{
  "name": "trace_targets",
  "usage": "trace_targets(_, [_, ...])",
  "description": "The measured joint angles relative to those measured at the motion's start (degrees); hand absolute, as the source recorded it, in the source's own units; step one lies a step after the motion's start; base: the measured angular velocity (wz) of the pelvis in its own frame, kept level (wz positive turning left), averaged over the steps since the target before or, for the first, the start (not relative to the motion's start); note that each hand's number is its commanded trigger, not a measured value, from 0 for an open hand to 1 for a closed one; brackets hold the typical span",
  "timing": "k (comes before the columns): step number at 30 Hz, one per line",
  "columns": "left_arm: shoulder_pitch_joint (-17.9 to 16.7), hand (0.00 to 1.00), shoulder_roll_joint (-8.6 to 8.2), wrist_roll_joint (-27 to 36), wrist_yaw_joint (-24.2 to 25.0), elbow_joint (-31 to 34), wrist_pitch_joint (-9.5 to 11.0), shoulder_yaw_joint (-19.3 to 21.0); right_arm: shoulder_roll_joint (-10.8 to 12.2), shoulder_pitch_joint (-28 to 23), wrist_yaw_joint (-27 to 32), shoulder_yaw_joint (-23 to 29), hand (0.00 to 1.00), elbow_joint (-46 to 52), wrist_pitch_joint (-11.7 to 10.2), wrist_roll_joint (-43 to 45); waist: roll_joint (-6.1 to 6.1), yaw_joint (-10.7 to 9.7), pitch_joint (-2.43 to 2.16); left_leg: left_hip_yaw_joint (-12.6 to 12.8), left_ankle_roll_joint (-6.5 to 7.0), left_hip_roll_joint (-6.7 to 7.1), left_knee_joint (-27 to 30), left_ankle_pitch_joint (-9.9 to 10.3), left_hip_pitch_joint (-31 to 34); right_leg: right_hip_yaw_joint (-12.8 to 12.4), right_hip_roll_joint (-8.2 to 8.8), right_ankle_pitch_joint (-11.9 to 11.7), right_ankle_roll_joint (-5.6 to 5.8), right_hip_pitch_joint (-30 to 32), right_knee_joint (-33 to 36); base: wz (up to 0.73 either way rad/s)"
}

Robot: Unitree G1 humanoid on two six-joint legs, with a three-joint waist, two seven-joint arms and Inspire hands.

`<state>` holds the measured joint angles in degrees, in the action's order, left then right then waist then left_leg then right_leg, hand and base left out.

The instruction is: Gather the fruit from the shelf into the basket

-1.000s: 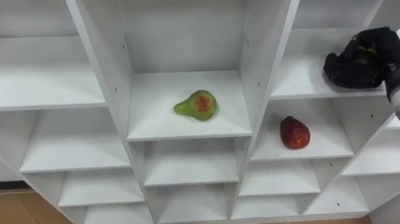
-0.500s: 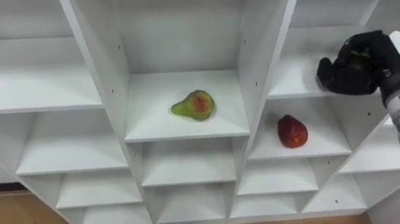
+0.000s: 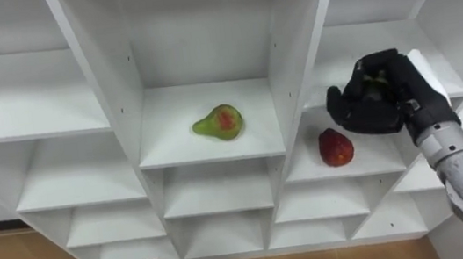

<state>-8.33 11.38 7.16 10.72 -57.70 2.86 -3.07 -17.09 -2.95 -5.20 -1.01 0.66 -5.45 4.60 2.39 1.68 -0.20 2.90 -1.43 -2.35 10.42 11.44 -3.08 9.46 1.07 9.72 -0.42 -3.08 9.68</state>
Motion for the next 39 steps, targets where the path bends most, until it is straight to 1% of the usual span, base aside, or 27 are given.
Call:
trace_targets(2, [-0.03,1.00,-0.14,0.00,0.00,-0.42,0.07,0.34,0.85,-1.24,-1.62,-0.02,1.00,1.14,0.05,-0.06,-0.24,0.02,-0.11,0.00,0.00,-0.01,-0.01,0.00,0.00,0.00,0.01,0.00,0.00,0.02,-0.02,0.00])
trace_targets(3, [-0.03,1.00,-0.15,0.01,-0.01,-0.63,0.07,0.34,1.27,-1.94,-2.66,-0.14,1.00,2.13,0.16,-0.05,-0.42,0.01,-0.07,0.00,0.00,-0.01,-0.01,0.00,0.12,-0.03,0.02,0.00,0.00,0.16,0.01,0.00])
trace_targets(7, [0.00,1.00,-0.24,-0.02,0.00,-0.69,0.07,0.18,1.41,-2.29,-5.41,-0.57,1.00,4.15,0.21,-0.07,-0.62,-0.13,-0.02,0.04,0.00,-0.01,0.05,0.00,0.69,-0.10,0.03,-0.03,0.02,0.73,0.05,0.00])
trace_targets(11, [0.05,1.00,-0.23,-0.07,0.11,-0.68,0.06,0.11,2.41,-2.73,-7.80,-1.23,1.00,7.05,0.32,-0.06,-0.75,-0.21,-0.06,0.17,0.00,-0.03,0.26,0.00,1.31,-0.16,0.00,-0.07,0.01,1.21,0.05,0.00])
trace_targets(13, [0.22,1.00,-0.22,-0.07,0.25,-0.68,0.06,0.09,2.43,-2.72,-8.81,-2.24,1.00,7.09,0.37,0.03,-0.89,-0.25,0.01,0.18,0.00,-0.03,0.27,0.00,1.46,-0.09,0.01,-0.08,0.01,1.20,0.02,0.00])
trace_targets(15, [0.87,1.00,-0.24,-0.07,1.09,-0.68,0.06,0.07,2.77,-2.73,-10.23,-2.87,1.00,7.09,0.49,0.19,-1.33,-0.15,0.28,0.18,0.00,-0.03,0.27,0.00,1.53,-0.09,0.02,-0.10,0.01,1.48,0.08,0.00])
trace_targets(18, [1.41,1.00,-0.39,-0.05,1.28,-0.68,0.06,0.03,3.63,-2.89,-11.40,-3.85,1.00,7.03,0.52,0.22,-1.88,-0.02,0.38,0.30,0.00,-0.08,0.27,0.00,1.90,-0.24,0.00,-0.20,-0.06,2.03,0.25,-0.04])
trace_targets(20, [1.48,1.00,-0.58,-0.06,1.30,-0.66,0.06,0.03,3.83,-3.09,-12.64,-4.50,1.00,6.93,0.56,0.24,-1.98,-0.10,0.35,0.30,0.01,-0.09,0.27,0.00,1.99,-0.23,0.00,-0.21,-0.06,2.12,0.25,0.00])
trace_targets(23, [1.53,1.00,-0.81,-0.08,1.45,0.65,0.06,0.02,3.89,-3.93,-13.80,-4.52,1.00,6.93,0.65,0.26,-1.84,-0.02,0.25,0.28,0.01,-0.09,0.48,0.00,2.87,-0.17,0.04,-0.22,-0.06,3.03,0.58,0.00])
trace_targets(26, [1.62,1.00,-1.13,-0.04,1.40,2.35,0.07,-0.25,4.01,-4.23,-14.66,-4.70,1.00,6.91,0.87,0.56,-1.82,-0.04,0.25,0.29,0.08,-0.04,0.82,-0.05,3.80,-0.16,0.18,-0.23,-0.07,4.07,1.18,0.00])
trace_targets(30, [1.97,1.00,-1.31,0.02,1.36,3.42,0.23,-2.72,4.13,-5.07,-15.03,-5.94,1.00,6.92,1.37,0.56,-1.80,-0.04,0.24,0.29,0.13,-0.03,0.86,-0.08,3.79,-0.17,0.18,-0.23,-0.07,4.08,1.27,0.00])
trace_targets(34, [2.43,1.00,-1.25,0.05,1.46,3.65,0.29,-4.96,4.32,-5.06,-14.99,-7.11,1.00,6.71,1.36,0.55,-1.73,-0.34,0.26,0.30,0.14,-0.02,0.97,-0.09,3.76,-0.19,0.22,-0.23,-0.07,4.09,1.34,0.00])
trace_targets(35, [2.57,1.00,-1.27,0.04,1.54,3.76,0.30,-5.31,4.51,-5.02,-14.88,-7.49,1.00,5.93,1.28,0.49,-1.55,-0.19,0.36,0.30,0.16,-0.01,1.00,-0.10,3.75,-0.26,0.21,-0.23,-0.07,4.12,1.42,0.00])
trace_targets(36, [2.79,1.00,-1.28,0.04,1.62,3.78,0.30,-5.47,4.96,-5.00,-14.85,-8.04,1.00,4.59,1.28,0.44,-1.29,-0.19,0.32,0.30,0.16,-0.02,1.08,-0.10,3.78,-0.43,0.17,-0.23,-0.07,4.20,1.46,0.00])
trace_targets(39, [3.46,1.00,-1.26,0.05,1.79,5.42,0.31,-6.81,5.80,-4.88,-14.59,-9.61,1.00,1.23,1.29,0.38,-0.76,-0.15,0.45,0.54,0.18,-0.01,1.48,-0.11,4.67,-0.94,0.22,-0.22,-0.07,5.25,2.00,-0.03])
